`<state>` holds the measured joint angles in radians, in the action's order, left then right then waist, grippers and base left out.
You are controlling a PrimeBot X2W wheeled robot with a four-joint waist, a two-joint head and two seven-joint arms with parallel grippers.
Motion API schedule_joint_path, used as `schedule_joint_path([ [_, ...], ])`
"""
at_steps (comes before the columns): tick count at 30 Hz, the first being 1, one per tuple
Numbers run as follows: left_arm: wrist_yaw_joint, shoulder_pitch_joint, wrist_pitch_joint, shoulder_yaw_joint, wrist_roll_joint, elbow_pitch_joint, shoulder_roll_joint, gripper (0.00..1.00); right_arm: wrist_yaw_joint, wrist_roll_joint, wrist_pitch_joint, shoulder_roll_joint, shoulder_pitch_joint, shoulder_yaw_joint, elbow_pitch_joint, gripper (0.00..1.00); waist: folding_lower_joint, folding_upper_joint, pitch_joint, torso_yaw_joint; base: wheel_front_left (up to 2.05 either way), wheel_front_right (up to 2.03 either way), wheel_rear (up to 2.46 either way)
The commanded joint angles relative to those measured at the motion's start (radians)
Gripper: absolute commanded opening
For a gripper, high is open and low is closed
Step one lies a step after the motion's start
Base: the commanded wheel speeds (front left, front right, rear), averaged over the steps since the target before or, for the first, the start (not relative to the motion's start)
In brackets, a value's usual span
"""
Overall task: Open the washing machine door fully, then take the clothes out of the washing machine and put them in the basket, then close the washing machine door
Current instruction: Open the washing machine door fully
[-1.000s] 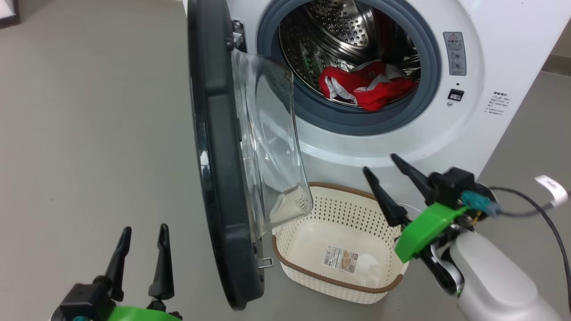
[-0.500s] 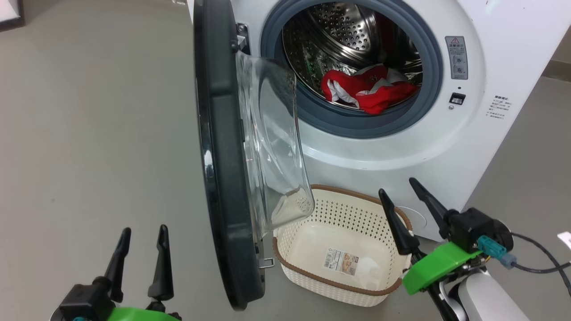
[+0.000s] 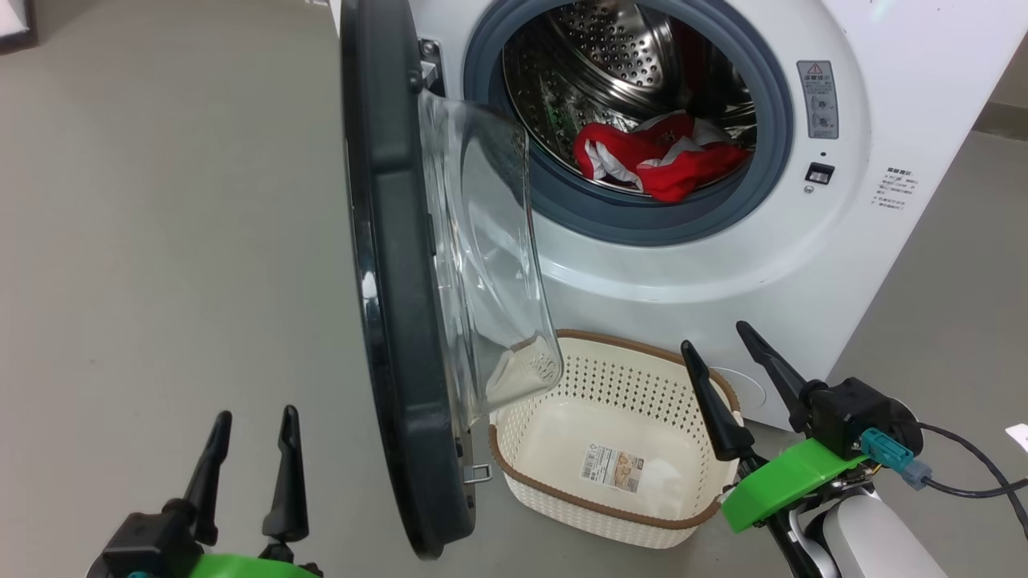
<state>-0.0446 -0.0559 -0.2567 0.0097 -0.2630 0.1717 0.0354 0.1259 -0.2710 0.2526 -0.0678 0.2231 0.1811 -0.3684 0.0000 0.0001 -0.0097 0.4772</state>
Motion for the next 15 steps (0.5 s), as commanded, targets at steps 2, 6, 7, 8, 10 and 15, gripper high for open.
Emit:
schedule_joint_path([
  [2,0.004,-0.015,-0.005,0.037,0.012,-0.019,0.017,1.00,0.005,0.008,0.009,0.003,0.009,0.015,0.034,1.00,0.0000,-0.0001,0.003,0.001,0.00,0.00,0.00],
  [6,0.006,-0.017,-0.005,0.041,0.024,-0.028,0.018,1.00,0.005,0.005,0.009,0.004,0.012,0.015,0.038,1.00,0.0000,-0.0001,0.008,-0.001,0.00,0.00,0.00],
  [7,0.006,-0.017,-0.005,0.042,0.025,-0.028,0.017,1.00,0.005,0.005,0.009,0.004,0.013,0.015,0.038,1.00,0.0000,-0.0001,0.009,-0.001,0.00,0.00,0.00],
  [8,0.010,-0.016,-0.005,0.043,0.025,-0.023,0.017,1.00,0.005,0.005,0.009,0.004,0.014,0.016,0.037,1.00,0.0000,-0.0001,0.010,-0.001,0.00,0.00,0.00],
  [10,0.015,-0.016,-0.005,0.043,0.020,-0.011,0.017,1.00,0.005,0.005,0.009,0.004,0.016,0.017,0.037,1.00,0.0000,-0.0001,0.013,-0.003,0.00,0.00,0.00],
  [15,0.019,-0.021,-0.005,0.039,0.012,-0.006,0.017,1.00,0.005,0.002,0.009,0.003,0.023,0.020,0.034,1.00,0.0000,-0.0001,0.019,-0.007,0.00,0.00,0.00],
])
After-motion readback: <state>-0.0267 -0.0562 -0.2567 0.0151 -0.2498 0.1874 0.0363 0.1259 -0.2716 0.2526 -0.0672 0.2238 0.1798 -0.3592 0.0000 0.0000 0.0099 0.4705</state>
